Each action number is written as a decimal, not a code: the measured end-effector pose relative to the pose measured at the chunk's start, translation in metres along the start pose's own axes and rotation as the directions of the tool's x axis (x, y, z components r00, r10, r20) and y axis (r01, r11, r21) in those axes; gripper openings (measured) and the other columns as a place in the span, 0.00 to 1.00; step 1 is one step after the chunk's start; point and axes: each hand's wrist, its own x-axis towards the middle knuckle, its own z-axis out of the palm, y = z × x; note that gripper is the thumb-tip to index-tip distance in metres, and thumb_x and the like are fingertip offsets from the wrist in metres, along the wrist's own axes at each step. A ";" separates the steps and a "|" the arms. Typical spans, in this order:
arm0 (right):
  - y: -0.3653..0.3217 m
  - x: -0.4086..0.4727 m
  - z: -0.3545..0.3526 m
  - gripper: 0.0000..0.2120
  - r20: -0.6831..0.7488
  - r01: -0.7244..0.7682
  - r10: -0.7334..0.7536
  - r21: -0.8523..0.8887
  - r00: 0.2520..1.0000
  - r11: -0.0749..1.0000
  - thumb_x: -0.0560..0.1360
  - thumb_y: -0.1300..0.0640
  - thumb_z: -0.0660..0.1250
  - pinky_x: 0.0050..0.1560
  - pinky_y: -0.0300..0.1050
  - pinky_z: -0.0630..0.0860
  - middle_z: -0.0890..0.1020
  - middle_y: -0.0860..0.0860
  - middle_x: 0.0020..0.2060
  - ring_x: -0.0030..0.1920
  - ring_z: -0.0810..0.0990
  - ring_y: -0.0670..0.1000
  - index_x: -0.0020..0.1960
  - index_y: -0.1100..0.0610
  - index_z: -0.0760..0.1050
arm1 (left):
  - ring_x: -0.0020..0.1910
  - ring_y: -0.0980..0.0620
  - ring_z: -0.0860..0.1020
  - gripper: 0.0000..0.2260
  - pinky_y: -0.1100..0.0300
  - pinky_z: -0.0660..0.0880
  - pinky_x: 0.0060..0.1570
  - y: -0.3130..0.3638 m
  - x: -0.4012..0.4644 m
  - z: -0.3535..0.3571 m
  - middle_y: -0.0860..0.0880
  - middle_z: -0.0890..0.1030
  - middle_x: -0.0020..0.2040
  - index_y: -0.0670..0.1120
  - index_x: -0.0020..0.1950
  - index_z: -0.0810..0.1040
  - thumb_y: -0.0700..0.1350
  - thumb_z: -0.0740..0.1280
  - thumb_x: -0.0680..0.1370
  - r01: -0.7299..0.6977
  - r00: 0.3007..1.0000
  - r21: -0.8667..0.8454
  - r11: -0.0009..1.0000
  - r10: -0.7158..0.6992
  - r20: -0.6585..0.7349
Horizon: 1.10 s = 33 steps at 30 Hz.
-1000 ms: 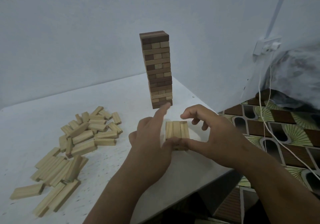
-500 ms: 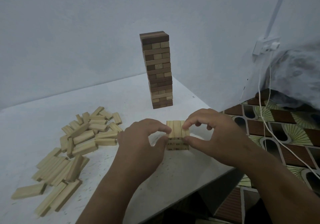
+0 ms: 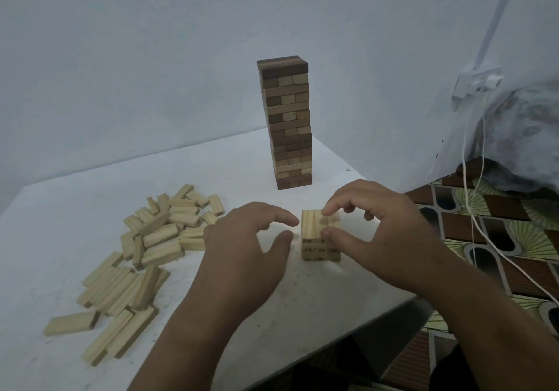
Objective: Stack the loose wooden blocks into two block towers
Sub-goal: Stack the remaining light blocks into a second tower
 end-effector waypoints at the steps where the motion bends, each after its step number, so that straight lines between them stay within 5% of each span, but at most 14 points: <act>1: -0.005 0.000 0.003 0.09 -0.008 0.005 -0.005 -0.002 1.000 1.000 0.68 0.45 0.71 0.46 0.34 0.73 0.78 0.33 0.48 0.51 0.75 0.42 0.47 0.42 0.77 | 0.50 0.64 0.76 0.06 0.50 0.73 0.58 -0.002 -0.002 -0.002 0.68 0.79 0.48 0.63 0.46 0.80 0.50 0.71 0.75 -0.003 1.000 0.006 1.000 0.003 -0.001; 5: -0.033 0.003 0.028 0.08 0.019 0.063 -0.063 -0.028 0.998 0.998 0.70 0.46 0.68 0.53 0.32 0.69 0.77 0.34 0.48 0.51 0.75 0.40 0.49 0.44 0.78 | 0.50 0.68 0.73 0.05 0.73 0.67 0.45 -0.021 -0.015 -0.024 0.69 0.78 0.44 0.61 0.45 0.80 0.50 0.70 0.76 0.051 0.999 0.088 0.995 -0.051 -0.002; 10: -0.068 0.001 0.070 0.09 0.185 0.121 -0.114 -0.026 0.976 0.992 0.72 0.44 0.64 0.55 0.29 0.63 0.74 0.31 0.50 0.52 0.72 0.38 0.52 0.42 0.76 | 0.44 0.63 0.77 0.08 0.74 0.69 0.41 -0.059 -0.030 -0.070 0.63 0.80 0.43 0.59 0.43 0.82 0.45 0.69 0.76 0.158 0.987 0.100 0.982 -0.161 0.022; 16: -0.099 -0.004 0.107 0.13 0.339 0.286 -0.250 -0.060 0.907 0.956 0.75 0.49 0.64 0.56 0.28 0.60 0.78 0.39 0.56 0.56 0.69 0.41 0.58 0.45 0.77 | 0.38 0.62 0.78 0.08 0.71 0.71 0.35 -0.101 -0.049 -0.125 0.60 0.81 0.42 0.60 0.43 0.82 0.47 0.68 0.77 0.288 0.936 0.229 0.930 -0.324 0.140; 23: -0.126 -0.005 0.139 0.20 0.470 0.370 -0.294 -0.077 0.833 0.926 0.77 0.49 0.56 0.63 0.44 0.64 0.69 0.41 0.68 0.66 0.65 0.46 0.69 0.44 0.68 | 0.38 0.58 0.79 0.11 0.57 0.80 0.44 -0.115 -0.062 -0.150 0.59 0.81 0.40 0.60 0.46 0.82 0.46 0.77 0.69 0.304 0.890 0.197 0.932 -0.352 0.290; 28: -0.136 -0.005 0.156 0.18 0.465 0.400 -0.324 -0.073 0.824 0.914 0.78 0.50 0.55 0.58 0.45 0.68 0.70 0.40 0.65 0.63 0.67 0.46 0.68 0.42 0.68 | 0.33 0.61 0.77 0.12 0.55 0.81 0.38 -0.118 -0.064 -0.152 0.58 0.81 0.39 0.59 0.45 0.83 0.50 0.80 0.65 0.324 0.862 0.222 0.920 -0.384 0.331; 33: -0.133 0.001 0.155 0.10 0.362 0.375 -0.347 -0.008 0.865 0.927 0.74 0.49 0.64 0.49 0.47 0.73 0.75 0.42 0.52 0.53 0.73 0.47 0.54 0.46 0.79 | 0.35 0.58 0.81 0.12 0.52 0.82 0.38 -0.116 -0.064 -0.147 0.57 0.83 0.38 0.56 0.44 0.83 0.48 0.80 0.65 0.333 0.863 0.197 0.922 -0.382 0.331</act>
